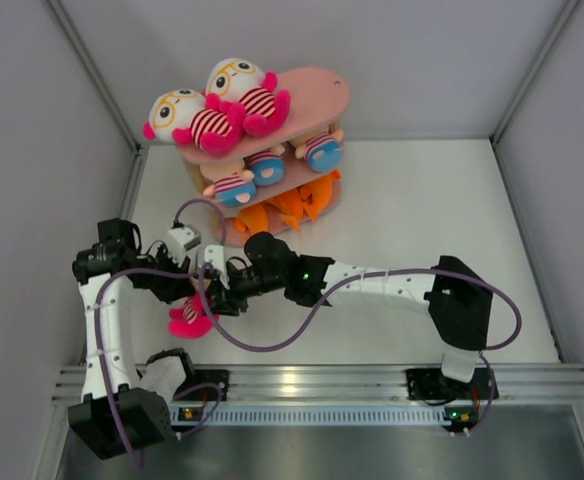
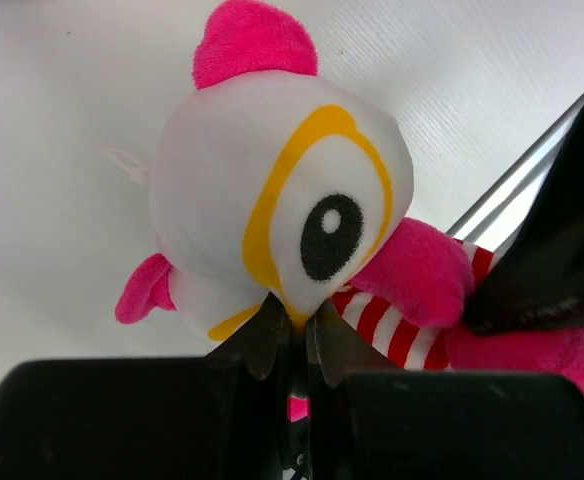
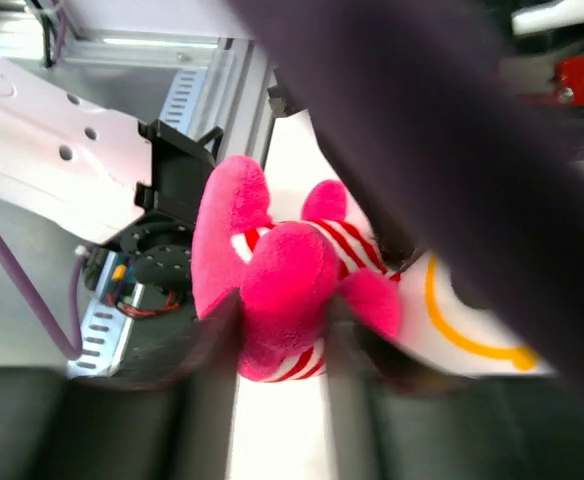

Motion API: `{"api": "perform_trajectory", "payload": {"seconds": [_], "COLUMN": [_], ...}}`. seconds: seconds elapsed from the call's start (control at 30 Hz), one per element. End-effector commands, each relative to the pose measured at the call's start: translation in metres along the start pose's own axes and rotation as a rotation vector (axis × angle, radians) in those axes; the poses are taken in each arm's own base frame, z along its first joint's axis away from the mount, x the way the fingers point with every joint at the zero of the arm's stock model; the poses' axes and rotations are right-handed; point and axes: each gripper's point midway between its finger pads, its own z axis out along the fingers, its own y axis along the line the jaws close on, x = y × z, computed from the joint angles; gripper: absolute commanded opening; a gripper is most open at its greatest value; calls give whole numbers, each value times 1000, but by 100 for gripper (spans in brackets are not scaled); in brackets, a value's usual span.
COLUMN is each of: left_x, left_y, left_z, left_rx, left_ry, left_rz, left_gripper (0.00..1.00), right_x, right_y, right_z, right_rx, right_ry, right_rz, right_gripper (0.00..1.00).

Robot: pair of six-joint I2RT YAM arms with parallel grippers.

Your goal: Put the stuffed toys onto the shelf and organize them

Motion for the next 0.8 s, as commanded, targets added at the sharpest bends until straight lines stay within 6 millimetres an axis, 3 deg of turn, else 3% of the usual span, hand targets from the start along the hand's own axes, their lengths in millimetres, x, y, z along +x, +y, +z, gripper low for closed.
{"api": "perform_trajectory", "payload": {"seconds": [0.0,0.07,0.13,0.23,0.27,0.3,0.33,0.37,0.43,0.63,0.73,0.77], "left_x": [2,2,3,5,4,1,1,-1,0,12,13,13], "left_y": [-24,-23,-21,-18,-17,-16,-15,-13,-12,-5,-4,-4], "left_z": [-4,-5,-6,-8,-9,-12,-13,-15,-18,-19,-16,-14], "left_rx": [93,84,70,50,43,33,25,12,-6,-48,-30,-23], "left_ry": [7,7,18,35,37,34,40,42,51,116,126,127], "left_rz": [-8,-3,6,5,0,-10,-19,-21,-43,-84,-101,-105], "left_gripper": [0,0,0,5,11,22,42,55,64,70,70,70], "right_x": [-19,-19,-24,-36,-29,-39,-36,-21,-24,56,89,103], "right_y": [23,23,25,31,35,39,43,48,57,70,49,21], "right_z": [4,1,-6,-23,-30,-42,-50,-60,-87,-192,-252,-279], "right_rx": [-48,-46,-48,-54,-61,-61,-76,-89,-101,-31,102,228], "right_ry": [-42,-30,-24,-30,1,-6,11,72,98,432,547,581], "right_rz": [-27,-41,-72,-144,-150,-173,-202,-179,-192,-10,47,80], "right_gripper": [27,9,0,0,0,0,0,0,0,0,0,0]}}
